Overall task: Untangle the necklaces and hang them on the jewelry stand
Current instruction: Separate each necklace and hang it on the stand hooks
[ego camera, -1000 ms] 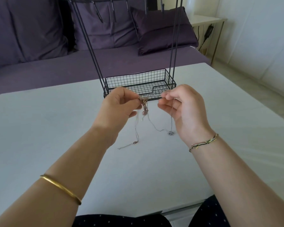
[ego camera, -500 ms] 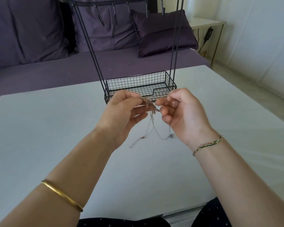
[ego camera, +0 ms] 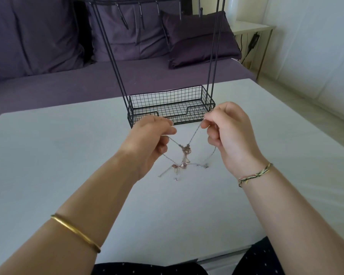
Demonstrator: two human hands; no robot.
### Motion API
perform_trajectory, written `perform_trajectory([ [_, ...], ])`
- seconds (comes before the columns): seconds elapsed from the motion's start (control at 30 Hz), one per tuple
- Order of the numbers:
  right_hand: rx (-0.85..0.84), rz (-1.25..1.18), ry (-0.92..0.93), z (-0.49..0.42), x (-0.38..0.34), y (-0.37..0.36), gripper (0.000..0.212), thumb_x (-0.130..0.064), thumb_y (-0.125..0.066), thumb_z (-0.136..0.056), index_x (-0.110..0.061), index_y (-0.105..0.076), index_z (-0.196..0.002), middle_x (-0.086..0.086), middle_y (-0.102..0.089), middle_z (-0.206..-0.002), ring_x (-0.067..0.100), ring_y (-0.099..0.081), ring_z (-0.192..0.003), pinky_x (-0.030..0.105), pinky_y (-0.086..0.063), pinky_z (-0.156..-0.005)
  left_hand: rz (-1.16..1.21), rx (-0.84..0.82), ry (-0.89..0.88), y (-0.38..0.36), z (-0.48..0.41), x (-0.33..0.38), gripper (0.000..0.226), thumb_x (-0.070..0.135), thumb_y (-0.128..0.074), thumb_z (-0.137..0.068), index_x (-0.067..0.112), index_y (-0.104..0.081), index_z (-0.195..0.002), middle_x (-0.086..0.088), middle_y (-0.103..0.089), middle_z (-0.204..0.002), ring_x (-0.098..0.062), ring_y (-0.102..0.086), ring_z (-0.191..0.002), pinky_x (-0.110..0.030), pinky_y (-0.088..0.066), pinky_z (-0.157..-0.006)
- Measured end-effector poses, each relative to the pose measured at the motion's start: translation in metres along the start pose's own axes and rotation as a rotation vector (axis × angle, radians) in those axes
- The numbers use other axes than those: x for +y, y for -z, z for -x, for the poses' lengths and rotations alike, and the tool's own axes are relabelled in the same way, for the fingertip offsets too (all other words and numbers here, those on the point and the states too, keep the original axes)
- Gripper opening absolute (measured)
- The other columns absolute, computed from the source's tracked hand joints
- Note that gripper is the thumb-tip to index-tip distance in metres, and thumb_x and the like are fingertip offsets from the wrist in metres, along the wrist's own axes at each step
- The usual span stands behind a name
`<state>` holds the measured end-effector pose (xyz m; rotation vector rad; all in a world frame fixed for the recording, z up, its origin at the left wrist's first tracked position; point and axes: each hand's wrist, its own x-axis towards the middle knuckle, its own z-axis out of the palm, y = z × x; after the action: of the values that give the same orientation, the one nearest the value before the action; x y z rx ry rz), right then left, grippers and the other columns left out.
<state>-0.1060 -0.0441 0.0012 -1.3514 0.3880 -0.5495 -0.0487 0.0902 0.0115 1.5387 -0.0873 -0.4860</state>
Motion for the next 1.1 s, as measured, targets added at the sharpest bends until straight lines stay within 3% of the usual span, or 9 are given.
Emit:
perform_trajectory([
  [0.2,0.036,0.032,0.001,-0.001,-0.002,0.003,0.024,-0.002,-0.054,-0.085,-0.014,-0.042,-0.068,0.005,-0.052,-0.066,0.004,-0.026,-0.035,0.017,-0.021,-0.035,-0.537,-0.029,-0.051,0.0,0.0,-0.003,0.021,0.002,-0.061,-0.082,0.02,-0.07,-0.087,0.006,-0.054,-0.073,-0.008,-0.043,-0.065,-0.022,-0.034,-0.059],
  [0.33,0.05,0.036,0.007,-0.002,-0.004,0.007,0.022,-0.006,-0.057,-0.087,-0.015,-0.045,-0.071,0.003,-0.056,-0.065,0.005,-0.026,-0.034,0.016,-0.02,-0.035,-0.748,-0.046,-0.098,-0.001,-0.003,-0.009,0.015,0.024,-0.073,-0.08,0.026,-0.069,-0.095,0.008,-0.045,-0.07,-0.007,-0.044,-0.061,-0.022,-0.033,-0.055],
  [0.47,0.017,0.016,-0.006,-0.001,-0.005,0.01,0.018,-0.008,-0.055,-0.09,-0.016,-0.045,-0.077,0.006,-0.063,-0.067,0.006,-0.024,-0.033,0.015,-0.02,-0.036,-0.995,-0.005,-0.145,-0.001,-0.007,-0.018,0.021,0.044,-0.07,-0.08,0.03,-0.069,-0.096,0.012,-0.039,-0.064,-0.007,-0.039,-0.056,-0.024,-0.029,-0.052],
  [0.6,0.012,0.088,0.002,-0.004,-0.001,0.015,0.016,-0.01,-0.053,-0.091,-0.016,-0.043,-0.08,0.008,-0.071,-0.074,0.007,-0.023,-0.031,0.016,-0.019,-0.035,-0.775,-0.004,-0.062,-0.001,-0.011,-0.023,0.022,0.038,-0.064,-0.087,0.018,-0.073,-0.087,0.005,-0.041,-0.054,-0.015,-0.033,-0.051,-0.023,-0.026,-0.051],
  [0.7,-0.026,0.449,-0.011,-0.006,0.004,0.027,0.015,-0.013,-0.055,-0.088,-0.018,-0.046,-0.078,0.003,-0.072,-0.07,0.004,-0.029,-0.032,0.017,-0.022,-0.034,-0.623,0.053,-0.009,0.001,-0.012,-0.022,0.025,0.038,-0.058,-0.091,0.021,-0.073,-0.08,0.003,-0.033,-0.055,-0.015,-0.028,-0.054,-0.025,-0.021,-0.05],
  [0.83,-0.302,0.869,-0.164,0.0,0.007,0.038,0.01,-0.02,-0.06,-0.086,-0.013,-0.056,-0.08,0.003,-0.072,-0.076,0.005,-0.035,-0.037,0.019,-0.026,-0.037,-0.552,0.179,0.002,0.009,-0.017,-0.023,0.029,0.035,-0.055,-0.094,0.011,-0.07,-0.085,-0.006,-0.039,-0.068,-0.019,-0.033,-0.061,-0.03,-0.029,-0.059],
  [0.93,-0.49,0.886,-0.334,0.006,0.005,0.035,0.022,-0.027,-0.056,-0.091,-0.008,-0.058,-0.081,0.012,-0.071,-0.079,0.009,-0.03,-0.034,0.015,-0.021,-0.037,-0.431,0.237,-0.001,0.012,-0.019,-0.024,0.025,0.022,-0.054,-0.095,-0.001,-0.066,-0.094,-0.008,-0.046,-0.07,-0.019,-0.038,-0.055,-0.026,-0.035,-0.051],
  [1.1,-0.749,0.963,-0.57,0.012,0.006,0.032,0.032,-0.031,-0.045,-0.097,-0.006,-0.056,-0.08,0.014,-0.067,-0.076,0.011,-0.029,-0.034,0.014,-0.02,-0.035,-0.204,0.277,0.032,0.014,-0.02,-0.023,0.018,0.009,-0.049,-0.095,0.01,-0.066,-0.094,-0.003,-0.059,-0.073,-0.009,-0.043,-0.044,-0.013,-0.033,-0.036],
])
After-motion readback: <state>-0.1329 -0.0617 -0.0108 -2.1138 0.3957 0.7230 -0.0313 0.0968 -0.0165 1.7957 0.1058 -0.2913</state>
